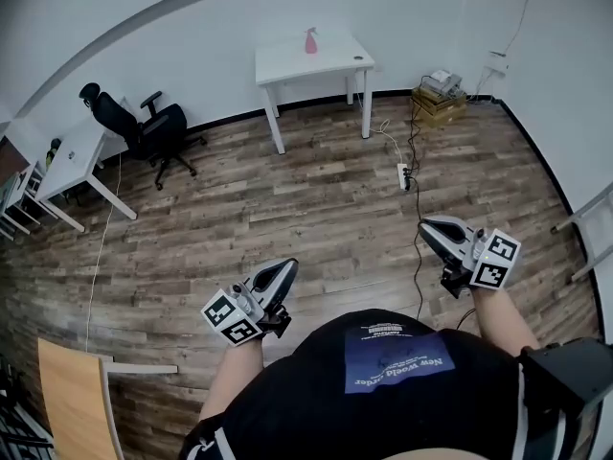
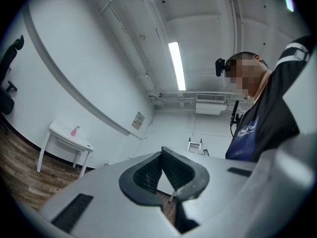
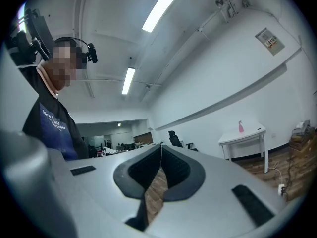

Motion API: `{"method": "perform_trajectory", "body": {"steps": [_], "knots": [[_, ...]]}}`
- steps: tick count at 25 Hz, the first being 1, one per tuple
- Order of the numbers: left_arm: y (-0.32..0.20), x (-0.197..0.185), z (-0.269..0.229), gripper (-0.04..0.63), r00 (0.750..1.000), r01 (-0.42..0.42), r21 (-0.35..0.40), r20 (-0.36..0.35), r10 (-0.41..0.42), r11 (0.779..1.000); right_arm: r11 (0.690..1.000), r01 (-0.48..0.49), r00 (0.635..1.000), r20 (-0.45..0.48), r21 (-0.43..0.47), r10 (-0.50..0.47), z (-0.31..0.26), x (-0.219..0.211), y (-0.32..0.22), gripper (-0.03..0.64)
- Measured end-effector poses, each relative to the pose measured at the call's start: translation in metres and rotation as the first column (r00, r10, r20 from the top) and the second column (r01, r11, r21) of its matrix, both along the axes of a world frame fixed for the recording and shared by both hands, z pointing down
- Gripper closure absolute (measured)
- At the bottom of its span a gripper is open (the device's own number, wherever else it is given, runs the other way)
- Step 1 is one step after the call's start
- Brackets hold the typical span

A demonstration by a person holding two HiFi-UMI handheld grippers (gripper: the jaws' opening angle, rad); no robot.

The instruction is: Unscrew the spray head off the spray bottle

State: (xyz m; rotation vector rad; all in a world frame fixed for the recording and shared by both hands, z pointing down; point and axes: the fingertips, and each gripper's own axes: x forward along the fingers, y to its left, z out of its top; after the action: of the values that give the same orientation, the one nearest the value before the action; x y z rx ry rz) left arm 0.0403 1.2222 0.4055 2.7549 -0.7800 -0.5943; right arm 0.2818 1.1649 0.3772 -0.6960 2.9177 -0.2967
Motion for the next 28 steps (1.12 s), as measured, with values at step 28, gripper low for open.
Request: {"method": "perform_trajectory", "body": {"steps": [28], "knots": [[-0.286,0.11,-0.01,0.593,0.988,0.153,-0.036,0.042,-0.152,0.988,0.986,0.165,0.986,-0.004,0.033,-0.165,0.0,0.091,-0.317,0.62]]}}
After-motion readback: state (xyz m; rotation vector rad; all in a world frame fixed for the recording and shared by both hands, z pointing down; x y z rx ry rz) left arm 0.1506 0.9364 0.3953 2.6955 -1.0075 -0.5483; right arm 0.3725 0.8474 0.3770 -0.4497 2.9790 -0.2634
